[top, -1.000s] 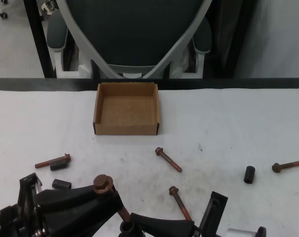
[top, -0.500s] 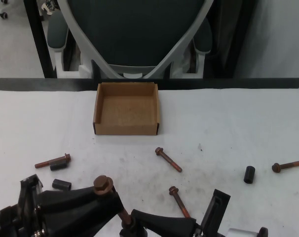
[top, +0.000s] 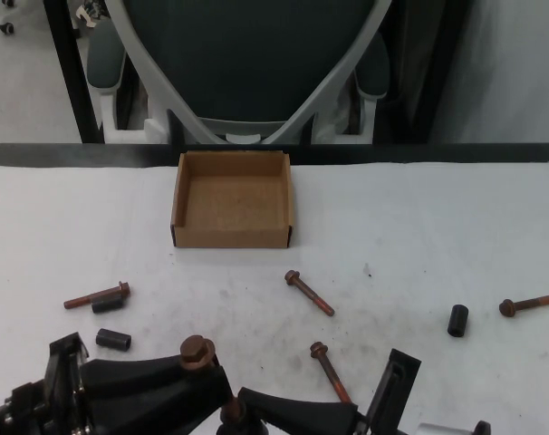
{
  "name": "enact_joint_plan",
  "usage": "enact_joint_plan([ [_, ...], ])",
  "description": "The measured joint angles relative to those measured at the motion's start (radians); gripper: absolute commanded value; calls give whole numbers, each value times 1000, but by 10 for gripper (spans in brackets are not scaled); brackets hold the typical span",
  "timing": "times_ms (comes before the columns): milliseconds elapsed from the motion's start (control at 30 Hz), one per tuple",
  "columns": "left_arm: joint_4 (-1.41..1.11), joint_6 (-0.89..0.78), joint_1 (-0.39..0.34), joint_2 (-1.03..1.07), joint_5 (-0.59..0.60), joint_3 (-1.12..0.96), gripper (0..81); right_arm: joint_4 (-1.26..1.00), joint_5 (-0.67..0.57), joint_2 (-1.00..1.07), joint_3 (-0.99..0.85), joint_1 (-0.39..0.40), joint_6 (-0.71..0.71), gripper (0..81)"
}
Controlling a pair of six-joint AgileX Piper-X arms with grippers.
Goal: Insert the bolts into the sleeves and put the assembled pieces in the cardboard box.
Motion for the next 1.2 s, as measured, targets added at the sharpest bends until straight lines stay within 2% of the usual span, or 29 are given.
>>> enact_joint_plan([
  [300, 3, 5, 7, 0, 53, 0, 4, -44, 11, 0, 0, 0, -23, 2],
  [367, 5, 7, 6, 0, 75, 0, 31, -46, 14, 0, 0, 3, -29, 2],
  [467, 8, 11, 6, 0, 90, 0, 167, -60, 13, 0, 0, 5, -30, 2],
  [533, 8, 12, 8, 0, 98, 0, 300, -70, 5, 0, 0, 5, -30, 2],
  [600, 10, 12, 8, 0, 106, 0, 474, -74, 3, 0, 0, 5, -32, 2],
  [667, 23, 12, 8, 0, 121, 0, 583, -74, 9, 0, 0, 5, -32, 2],
  [900, 71, 27, 5, 0, 118, 0, 549, -83, 53, 2, 0, 3, -34, 2],
  [1133, 84, 193, 4, 0, -79, 0, 549, -119, 58, 2, 0, 1, -34, 2],
  [1167, 84, 198, 4, 0, -79, 0, 549, -120, 64, 2, 0, -1, -34, 2],
  [1200, 84, 246, 4, 0, -141, 0, 540, -122, 73, 2, 0, -3, -34, 2],
])
